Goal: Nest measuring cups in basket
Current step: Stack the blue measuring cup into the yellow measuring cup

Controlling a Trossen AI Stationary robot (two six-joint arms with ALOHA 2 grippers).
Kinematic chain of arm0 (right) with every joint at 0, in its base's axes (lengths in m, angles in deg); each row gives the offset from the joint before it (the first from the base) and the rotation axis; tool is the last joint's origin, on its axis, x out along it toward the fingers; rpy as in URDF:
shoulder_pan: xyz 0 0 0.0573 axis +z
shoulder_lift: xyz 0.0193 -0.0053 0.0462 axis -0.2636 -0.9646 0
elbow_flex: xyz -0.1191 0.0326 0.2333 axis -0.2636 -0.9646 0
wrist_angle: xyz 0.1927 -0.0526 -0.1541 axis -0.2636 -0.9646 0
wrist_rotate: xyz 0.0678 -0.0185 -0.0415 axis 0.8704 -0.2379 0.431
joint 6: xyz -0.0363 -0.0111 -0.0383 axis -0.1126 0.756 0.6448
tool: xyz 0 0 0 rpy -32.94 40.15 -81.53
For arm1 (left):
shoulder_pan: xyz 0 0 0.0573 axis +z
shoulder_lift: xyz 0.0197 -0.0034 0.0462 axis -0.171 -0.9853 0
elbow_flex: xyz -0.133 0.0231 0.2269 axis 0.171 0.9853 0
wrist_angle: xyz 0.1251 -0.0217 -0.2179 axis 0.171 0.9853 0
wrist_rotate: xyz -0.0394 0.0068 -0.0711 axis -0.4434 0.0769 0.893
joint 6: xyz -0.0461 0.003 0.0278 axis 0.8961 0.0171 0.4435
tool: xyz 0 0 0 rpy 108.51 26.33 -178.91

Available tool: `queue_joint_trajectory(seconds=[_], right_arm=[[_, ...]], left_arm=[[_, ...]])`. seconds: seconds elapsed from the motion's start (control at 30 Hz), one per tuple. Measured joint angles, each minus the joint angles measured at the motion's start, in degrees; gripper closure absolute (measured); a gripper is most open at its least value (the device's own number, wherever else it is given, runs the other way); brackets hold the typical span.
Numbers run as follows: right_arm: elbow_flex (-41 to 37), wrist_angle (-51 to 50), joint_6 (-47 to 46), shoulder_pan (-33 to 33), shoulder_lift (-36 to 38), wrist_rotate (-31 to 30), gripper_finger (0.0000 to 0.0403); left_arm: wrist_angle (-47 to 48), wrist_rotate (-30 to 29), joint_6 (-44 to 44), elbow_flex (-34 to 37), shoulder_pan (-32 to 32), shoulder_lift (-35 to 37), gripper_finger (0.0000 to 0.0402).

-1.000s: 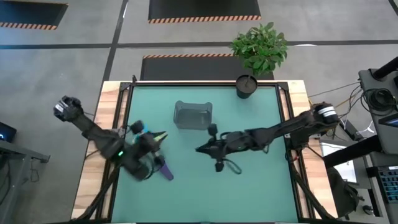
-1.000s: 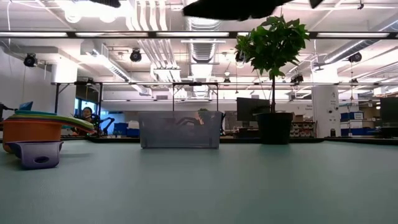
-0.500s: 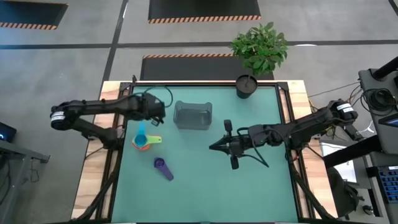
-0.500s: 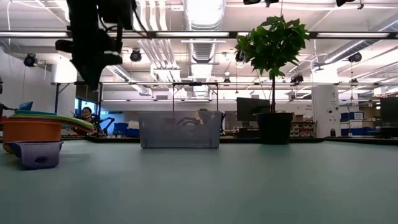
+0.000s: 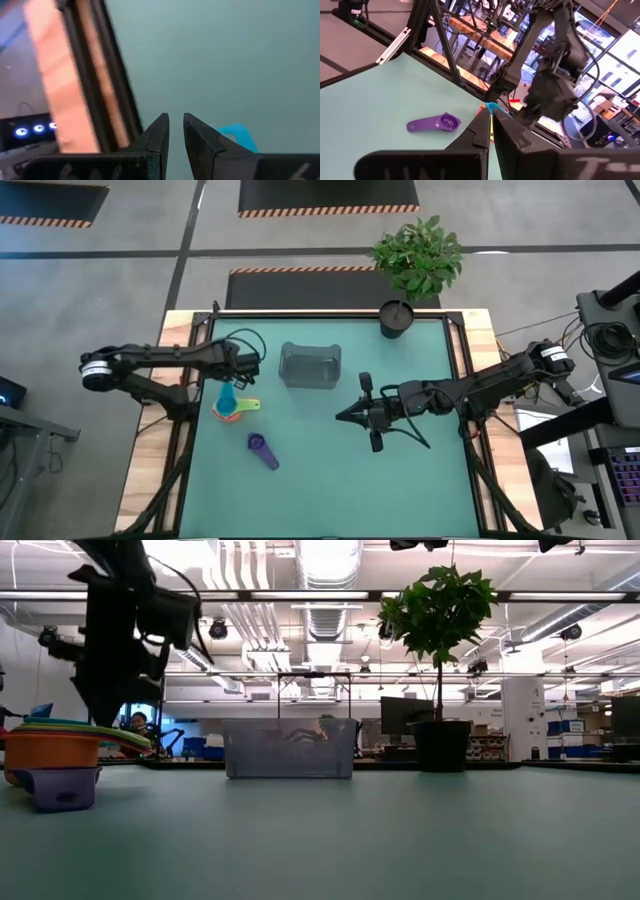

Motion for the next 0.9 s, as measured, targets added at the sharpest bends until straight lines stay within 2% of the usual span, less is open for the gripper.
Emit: queue_joint_trajectory(seconds=[0.2,0.47,0.77,0.9], right_arm=[[0.0,0.09,-0.62,0.0,0.0,0.0,0.0394],[0.0,0.09,-0.56,-0.02,0.0,-0.02,0.0394],[0.0,0.06,-0.53,-0.02,-0.02,-0.06,0.0394],[0.0,0.06,-0.58,-0.02,-0.04,-0.07,0.0394]], left_arm=[[-5.26,4.39,0.0,4.22,-0.11,-0.02,0.0362],[-6.82,5.82,-0.14,2.91,-2.28,-0.02,0.0362],[-6.34,5.63,-0.56,-2.02,-7.47,-0.02,0.0362],[-2.99,1.68,-0.1,-3.33,-7.86,-0.01,0.0362]])
